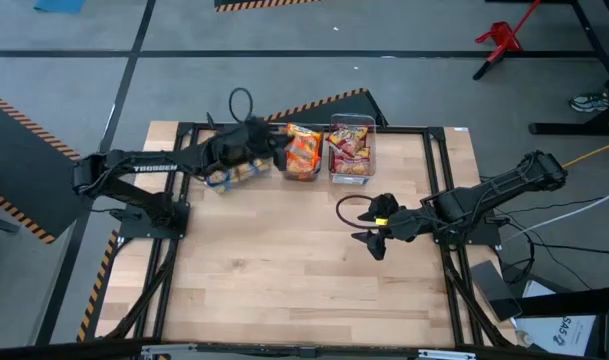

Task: Sort Maruchan noodles
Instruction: Put the orange noodle pack into the black bin

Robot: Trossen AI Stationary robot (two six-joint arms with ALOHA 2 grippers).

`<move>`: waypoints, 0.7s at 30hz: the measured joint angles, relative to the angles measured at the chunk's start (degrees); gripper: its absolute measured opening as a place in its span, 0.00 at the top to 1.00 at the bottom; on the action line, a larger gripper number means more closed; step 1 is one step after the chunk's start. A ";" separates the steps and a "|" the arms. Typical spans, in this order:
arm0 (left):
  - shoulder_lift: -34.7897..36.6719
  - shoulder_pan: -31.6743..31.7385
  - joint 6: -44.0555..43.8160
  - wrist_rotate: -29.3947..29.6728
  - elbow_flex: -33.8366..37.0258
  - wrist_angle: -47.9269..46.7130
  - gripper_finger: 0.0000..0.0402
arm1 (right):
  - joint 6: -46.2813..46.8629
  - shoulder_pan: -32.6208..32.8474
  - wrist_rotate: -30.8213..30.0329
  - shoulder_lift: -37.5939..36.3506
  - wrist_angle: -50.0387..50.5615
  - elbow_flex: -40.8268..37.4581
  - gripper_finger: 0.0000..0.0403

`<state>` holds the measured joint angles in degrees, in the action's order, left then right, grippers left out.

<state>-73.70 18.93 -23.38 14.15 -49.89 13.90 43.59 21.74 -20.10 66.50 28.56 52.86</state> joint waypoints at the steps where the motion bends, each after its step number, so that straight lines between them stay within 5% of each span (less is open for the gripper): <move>1: -0.70 1.12 0.03 -0.47 -0.03 1.59 0.99 | 0.00 0.00 -0.02 0.00 -0.05 0.00 0.31; 9: -9.58 7.14 -1.62 -6.88 -0.05 5.21 0.99 | 0.03 0.00 -0.48 0.00 -0.05 0.00 0.31; 21: -20.92 6.46 -9.47 -9.86 -0.02 9.43 0.98 | 1.70 0.02 0.11 0.00 -0.09 0.00 0.31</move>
<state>-94.62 25.39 -32.85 4.29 -49.91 23.34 45.30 21.76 -19.99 66.50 28.47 52.86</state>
